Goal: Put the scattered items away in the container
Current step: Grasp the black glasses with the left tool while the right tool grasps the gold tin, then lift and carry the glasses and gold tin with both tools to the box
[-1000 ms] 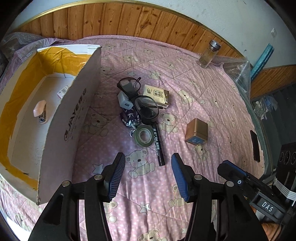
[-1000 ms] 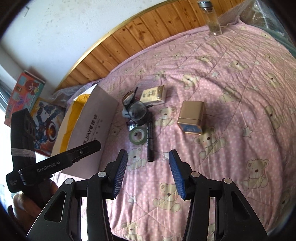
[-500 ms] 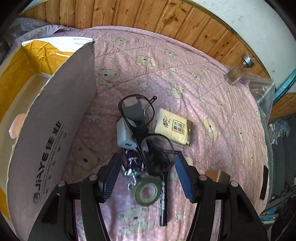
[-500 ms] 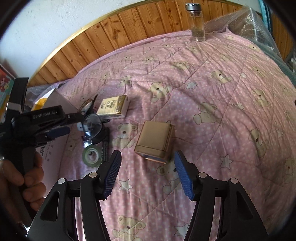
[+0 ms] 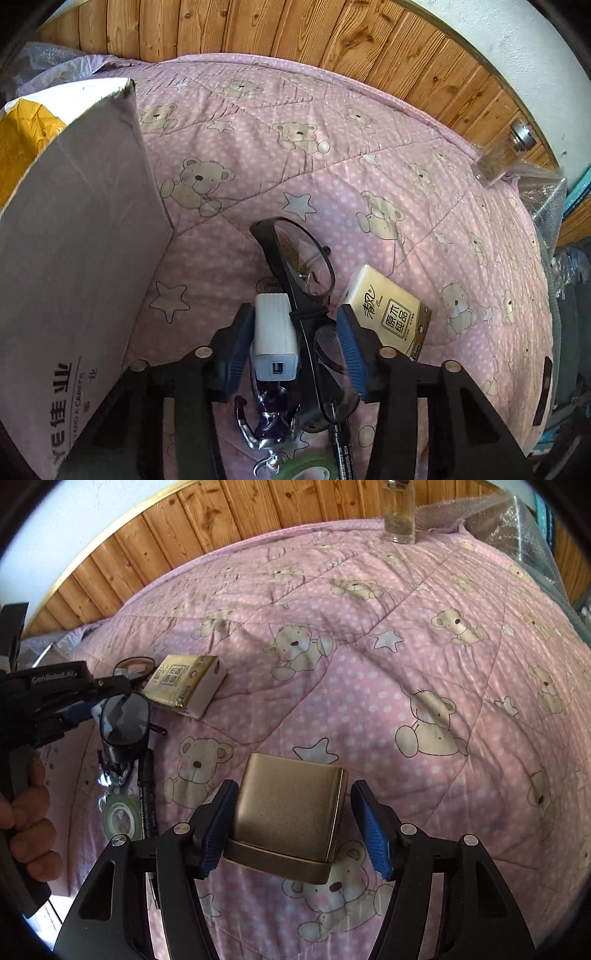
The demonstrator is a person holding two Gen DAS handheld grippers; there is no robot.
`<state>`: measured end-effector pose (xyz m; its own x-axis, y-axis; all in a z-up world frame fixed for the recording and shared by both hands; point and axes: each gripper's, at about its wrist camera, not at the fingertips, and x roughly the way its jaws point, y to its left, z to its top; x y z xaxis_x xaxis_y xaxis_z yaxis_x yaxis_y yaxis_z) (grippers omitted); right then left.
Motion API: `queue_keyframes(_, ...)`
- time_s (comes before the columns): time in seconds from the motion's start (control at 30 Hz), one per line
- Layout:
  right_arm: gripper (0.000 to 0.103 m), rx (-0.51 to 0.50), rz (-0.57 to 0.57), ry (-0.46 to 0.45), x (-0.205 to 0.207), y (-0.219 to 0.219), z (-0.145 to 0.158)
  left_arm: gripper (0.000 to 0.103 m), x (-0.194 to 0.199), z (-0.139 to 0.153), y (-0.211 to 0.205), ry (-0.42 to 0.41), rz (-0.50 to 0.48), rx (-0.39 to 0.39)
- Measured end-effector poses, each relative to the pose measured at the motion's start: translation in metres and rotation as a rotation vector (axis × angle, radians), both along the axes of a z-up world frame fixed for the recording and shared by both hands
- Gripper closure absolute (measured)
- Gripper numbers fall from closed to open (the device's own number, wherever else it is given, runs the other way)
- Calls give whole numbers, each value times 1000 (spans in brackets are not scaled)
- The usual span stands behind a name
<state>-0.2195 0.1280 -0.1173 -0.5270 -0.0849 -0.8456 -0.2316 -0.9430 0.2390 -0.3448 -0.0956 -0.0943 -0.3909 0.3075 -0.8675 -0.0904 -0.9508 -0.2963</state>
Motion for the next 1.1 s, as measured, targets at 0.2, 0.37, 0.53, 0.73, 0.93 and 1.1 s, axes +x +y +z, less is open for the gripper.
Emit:
queue_keyframes(0.2, 52, -24, -9, 25, 0, 18, 2, 90, 1, 3, -3, -2, -51, 24)
queue_keyframes(0.37, 51, -39, -18, 27, 1, 23, 1, 67, -14, -7, 12, -67, -36, 71)
queue_keyframes(0.53, 51, -34, -8, 32, -1, 22, -2, 62, -24, -12, 29, -68, -35, 54)
queue_keyframes(0.73, 52, -67, -9, 49, 4, 29, 3, 84, -18, -5, 21, -36, -46, 88)
queue_keyframes(0.93, 52, -78, -15, 86, 16, 32, 17, 85, -5, 11, -1, -22, -16, 140)
queue_keyframes(1.1, 52, -94, -16, 103, 26, 30, 24, 85, 12, 34, -7, 16, -21, 153)
